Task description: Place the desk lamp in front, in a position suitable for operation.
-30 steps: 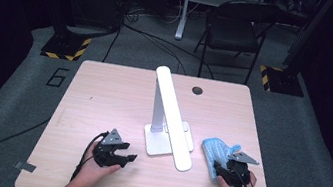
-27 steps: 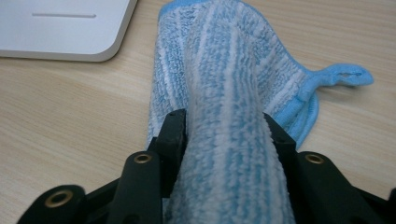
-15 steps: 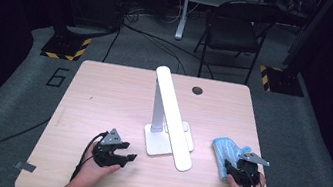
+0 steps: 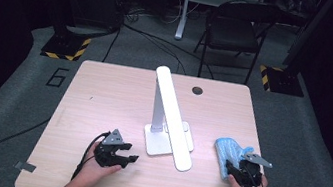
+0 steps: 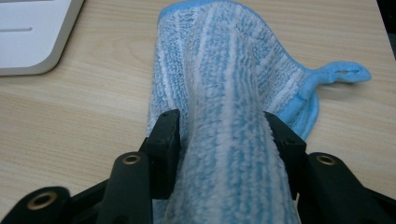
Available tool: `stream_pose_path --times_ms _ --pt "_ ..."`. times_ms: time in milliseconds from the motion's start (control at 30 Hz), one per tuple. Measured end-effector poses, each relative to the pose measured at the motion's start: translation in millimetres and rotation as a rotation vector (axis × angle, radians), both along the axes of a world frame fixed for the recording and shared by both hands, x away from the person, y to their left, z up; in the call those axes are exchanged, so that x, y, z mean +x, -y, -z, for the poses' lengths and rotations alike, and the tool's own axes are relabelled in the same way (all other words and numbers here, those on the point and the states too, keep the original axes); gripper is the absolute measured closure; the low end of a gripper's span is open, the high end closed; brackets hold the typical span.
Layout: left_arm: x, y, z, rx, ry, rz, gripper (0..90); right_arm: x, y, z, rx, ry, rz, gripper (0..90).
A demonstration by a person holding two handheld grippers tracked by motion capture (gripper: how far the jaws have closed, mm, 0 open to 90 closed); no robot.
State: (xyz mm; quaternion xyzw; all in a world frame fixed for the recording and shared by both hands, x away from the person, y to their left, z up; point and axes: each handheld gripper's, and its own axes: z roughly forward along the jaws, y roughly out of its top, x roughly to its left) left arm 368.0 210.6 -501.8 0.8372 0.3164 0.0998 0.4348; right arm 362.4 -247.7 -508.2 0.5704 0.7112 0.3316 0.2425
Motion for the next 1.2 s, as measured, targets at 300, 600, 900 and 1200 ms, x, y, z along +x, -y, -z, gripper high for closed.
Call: stream_pose_path --times_ms 300,600,900,1200 --pt "8.9 -2.1 -10.0 -0.053 -0.026 0.005 45.1 -4.6 -1.0 -5.4 0.007 0.028 0.016 48.2" --pt "23.9 0.3 -33.1 -0.121 -0.014 -0.040 44.3 -7.8 -0.6 -8.9 0.018 0.064 0.027 47.1" --pt "37.7 10.6 -46.4 -0.100 0.015 -0.026 44.5 -8.2 -3.0 -8.8 0.018 0.068 0.025 46.0" --pt "59.2 20.1 -69.4 -0.107 0.032 -0.023 48.8 -7.8 -1.2 -8.3 0.025 0.061 0.021 45.5"
